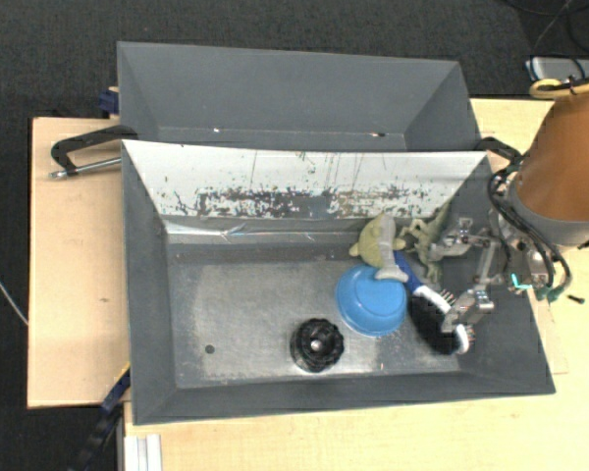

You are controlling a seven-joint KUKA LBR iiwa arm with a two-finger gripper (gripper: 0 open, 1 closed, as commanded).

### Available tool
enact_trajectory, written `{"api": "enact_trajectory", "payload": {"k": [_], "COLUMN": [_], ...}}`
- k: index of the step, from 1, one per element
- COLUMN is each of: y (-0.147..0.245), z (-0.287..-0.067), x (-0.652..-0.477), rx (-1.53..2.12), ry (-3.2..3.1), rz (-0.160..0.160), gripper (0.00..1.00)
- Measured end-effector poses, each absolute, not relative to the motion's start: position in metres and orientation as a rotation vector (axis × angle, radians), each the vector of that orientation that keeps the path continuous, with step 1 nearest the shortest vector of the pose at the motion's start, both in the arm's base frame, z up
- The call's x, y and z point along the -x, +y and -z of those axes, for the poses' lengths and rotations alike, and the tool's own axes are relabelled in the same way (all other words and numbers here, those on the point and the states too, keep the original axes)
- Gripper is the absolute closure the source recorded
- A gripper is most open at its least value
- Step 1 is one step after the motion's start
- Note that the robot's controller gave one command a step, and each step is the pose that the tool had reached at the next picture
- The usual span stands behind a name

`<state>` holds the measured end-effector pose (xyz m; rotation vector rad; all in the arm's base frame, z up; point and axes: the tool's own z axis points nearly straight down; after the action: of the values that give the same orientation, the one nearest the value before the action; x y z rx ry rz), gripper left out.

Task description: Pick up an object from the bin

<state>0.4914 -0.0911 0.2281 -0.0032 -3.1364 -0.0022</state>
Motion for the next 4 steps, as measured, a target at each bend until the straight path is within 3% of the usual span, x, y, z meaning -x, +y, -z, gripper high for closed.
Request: {"api": "enact_trajectory", "payload": {"k": [1,2,3,4], "y": [-0.142,-0.145,-0.148,-0.141], "z": [-0.070,-0.102,-0.100,-0.073], "x": [-0.511,-0.495,-0.497,-0.498], "rx": [0.516,0.575,0.818,1.086], "ry": [-3.095,-3.090,-3.036,-2.949], "rz": [0.009,0.003,0.002,0.015], "gripper": [0.00,0.00,0.00,0.00]}}
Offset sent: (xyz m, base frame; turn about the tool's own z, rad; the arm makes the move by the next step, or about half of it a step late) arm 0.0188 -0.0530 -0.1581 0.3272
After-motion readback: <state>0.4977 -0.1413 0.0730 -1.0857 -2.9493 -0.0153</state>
